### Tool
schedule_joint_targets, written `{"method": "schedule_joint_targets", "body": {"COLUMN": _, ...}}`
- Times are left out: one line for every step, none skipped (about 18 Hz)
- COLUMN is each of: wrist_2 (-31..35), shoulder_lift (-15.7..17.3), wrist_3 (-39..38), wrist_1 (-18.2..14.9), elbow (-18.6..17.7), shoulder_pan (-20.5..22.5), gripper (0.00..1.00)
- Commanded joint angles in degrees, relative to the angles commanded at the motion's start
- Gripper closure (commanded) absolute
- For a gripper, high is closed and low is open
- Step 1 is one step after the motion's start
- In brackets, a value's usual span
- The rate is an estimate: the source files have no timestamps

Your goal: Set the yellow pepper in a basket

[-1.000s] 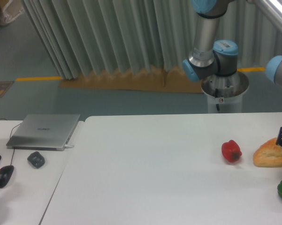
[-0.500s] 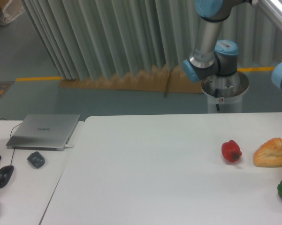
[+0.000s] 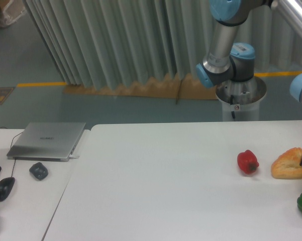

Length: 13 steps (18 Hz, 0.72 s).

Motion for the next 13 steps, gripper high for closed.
{"method": "schedule_joint_targets", "body": {"wrist_2": 0.00, "shoulder_lift": 0.17, "wrist_3": -0.09, "wrist_1": -0.09, "elbow": -0.17, "shoulder_pan": 0.00, "gripper": 0.34}}
{"method": "schedule_joint_targets", "body": {"wrist_2": 0.00, "shoulder_lift": 0.26, "wrist_3": -0.09, "wrist_1": -0.09, "elbow": -0.26, "shoulder_pan": 0.00, "gripper": 0.50}}
{"method": "schedule_joint_targets", "body": {"wrist_2": 0.00, "shoulder_lift": 0.35, "wrist_3": 0.09, "wrist_1": -0.26, "elbow": -0.26, "shoulder_pan": 0.00, "gripper": 0.53}}
{"method": "schedule_joint_targets", "body": {"wrist_2": 0.00, "shoulder_lift": 0.61, "wrist_3": 0.09, "wrist_1": -0.35, "elbow": -0.26, "shoulder_pan": 0.00, "gripper": 0.58}}
{"method": "schedule_joint_targets", "body": {"wrist_2": -0.09, "shoulder_lift": 1.14, "wrist_3": 0.09, "wrist_1": -0.61, "elbow": -0.09, "shoulder_pan": 0.09, "gripper": 0.58}}
{"method": "schedule_joint_targets", "body": {"wrist_2": -0.26, "shoulder_lift": 1.32, "wrist_3": 0.17, "wrist_1": -0.62, "elbow": -0.17, "shoulder_pan": 0.09, "gripper": 0.58}}
{"method": "schedule_joint_targets", "body": {"wrist_2": -0.26, "shoulder_lift": 1.49, "wrist_3": 0.17, "wrist_1": -0.79, "elbow": -0.18, "shoulder_pan": 0.09, "gripper": 0.58}}
{"method": "schedule_joint_targets", "body": {"wrist_2": -0.26, "shoulder_lift": 2.02, "wrist_3": 0.17, "wrist_1": -0.79, "elbow": 0.00, "shoulder_pan": 0.17, "gripper": 0.58}}
{"method": "schedule_joint_targets", "body": {"wrist_2": -0.26, "shoulder_lift": 2.63, "wrist_3": 0.17, "wrist_1": -1.66, "elbow": 0.26, "shoulder_pan": 0.35, "gripper": 0.58}}
{"method": "schedule_joint_targets", "body": {"wrist_2": -0.52, "shoulder_lift": 4.12, "wrist_3": 0.35, "wrist_1": -3.85, "elbow": 0.87, "shoulder_pan": 0.44, "gripper": 0.58}}
{"method": "schedule_joint_targets", "body": {"wrist_2": -0.79, "shoulder_lift": 4.91, "wrist_3": 0.52, "wrist_1": -4.74, "elbow": 0.97, "shoulder_pan": 0.44, "gripper": 0.58}}
{"method": "schedule_joint_targets", "body": {"wrist_2": -1.49, "shoulder_lift": 6.05, "wrist_3": 1.14, "wrist_1": -5.97, "elbow": 0.97, "shoulder_pan": 0.09, "gripper": 0.58}}
{"method": "schedule_joint_targets", "body": {"wrist_2": -1.58, "shoulder_lift": 7.11, "wrist_3": 2.36, "wrist_1": -6.76, "elbow": 1.05, "shoulder_pan": -0.09, "gripper": 0.58}}
